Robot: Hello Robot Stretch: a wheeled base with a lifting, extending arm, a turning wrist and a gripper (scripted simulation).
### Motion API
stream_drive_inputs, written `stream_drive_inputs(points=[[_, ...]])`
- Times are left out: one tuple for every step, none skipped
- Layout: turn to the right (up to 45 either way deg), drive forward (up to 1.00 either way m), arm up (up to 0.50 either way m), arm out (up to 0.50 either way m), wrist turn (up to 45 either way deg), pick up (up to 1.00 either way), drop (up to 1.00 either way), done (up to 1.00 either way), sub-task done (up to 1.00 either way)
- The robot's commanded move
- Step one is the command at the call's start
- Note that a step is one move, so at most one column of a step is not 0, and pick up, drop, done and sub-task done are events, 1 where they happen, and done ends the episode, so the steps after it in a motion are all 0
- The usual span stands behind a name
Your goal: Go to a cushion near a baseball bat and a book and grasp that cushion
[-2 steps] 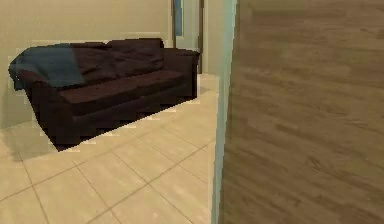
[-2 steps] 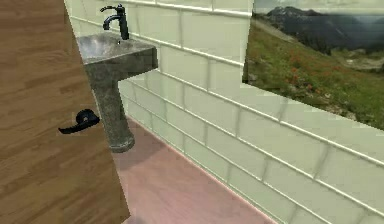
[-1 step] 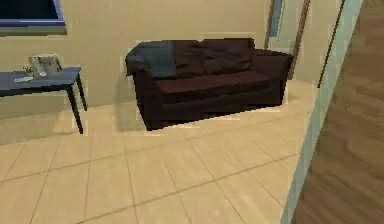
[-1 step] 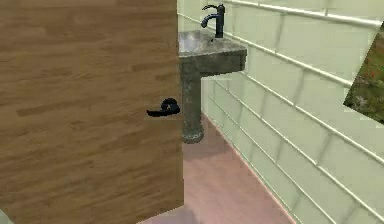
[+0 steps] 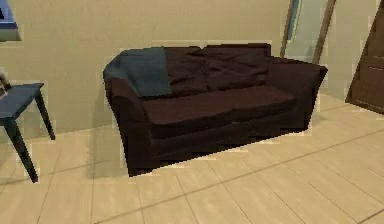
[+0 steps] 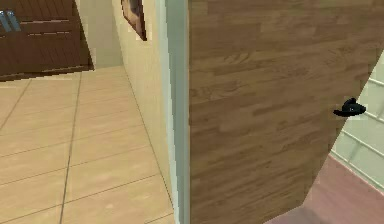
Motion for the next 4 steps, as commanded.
stream_drive_inputs(points=[[15.0, 0.0, 0.0, 0.0, 0.0, 0.0, 0.0, 0.0, 0.0], [0.0, 0.3, 0.0, 0.0, 0.0, 0.0, 0.0, 0.0, 0.0], [9.0, 0.0, 0.0, 0.0, 0.0, 0.0, 0.0, 0.0, 0.0], [0.0, 0.15, 0.0, 0.0, 0.0, 0.0, 0.0, 0.0, 0.0]])
